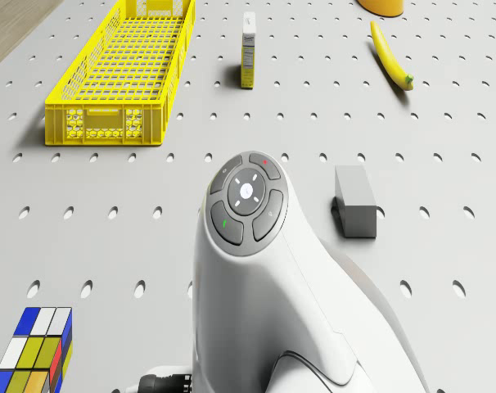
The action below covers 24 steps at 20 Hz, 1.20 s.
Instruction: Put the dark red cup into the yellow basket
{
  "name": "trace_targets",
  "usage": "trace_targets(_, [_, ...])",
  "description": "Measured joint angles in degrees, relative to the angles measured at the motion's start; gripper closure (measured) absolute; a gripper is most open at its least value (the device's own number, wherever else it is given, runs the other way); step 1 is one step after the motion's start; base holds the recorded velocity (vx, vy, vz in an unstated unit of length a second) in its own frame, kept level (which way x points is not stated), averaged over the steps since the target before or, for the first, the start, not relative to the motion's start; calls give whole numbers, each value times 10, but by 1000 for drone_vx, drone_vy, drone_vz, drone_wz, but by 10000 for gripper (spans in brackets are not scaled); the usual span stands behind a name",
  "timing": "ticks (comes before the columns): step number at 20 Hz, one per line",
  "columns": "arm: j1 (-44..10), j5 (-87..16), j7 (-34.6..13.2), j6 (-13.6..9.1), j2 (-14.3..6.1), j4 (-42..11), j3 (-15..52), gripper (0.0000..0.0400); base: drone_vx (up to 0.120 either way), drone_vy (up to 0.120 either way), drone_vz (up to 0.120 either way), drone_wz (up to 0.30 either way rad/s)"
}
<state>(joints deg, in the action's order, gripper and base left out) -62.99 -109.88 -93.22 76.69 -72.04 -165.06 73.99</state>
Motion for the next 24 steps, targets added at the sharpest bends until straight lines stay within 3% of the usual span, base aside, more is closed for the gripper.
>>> trace_targets(1, [0, -1, 0, 3, -3, 0, -1, 0, 0, 0, 0, 0])
trace_targets(5, [-3, -1, -2, 13, -12, 2, -4, 180, 0, 0, 0, 0])
trace_targets(9, [-5, 2, -4, 22, -21, 3, -4, 256, 0, 0, 0, 0])
trace_targets(18, [-12, 26, -11, 29, -34, 1, 18, 295, 0, 0, 0, 0])
trace_targets(24, [-20, 64, -20, 26, -41, -2, 55, 299, 67, 73, 120, 0])
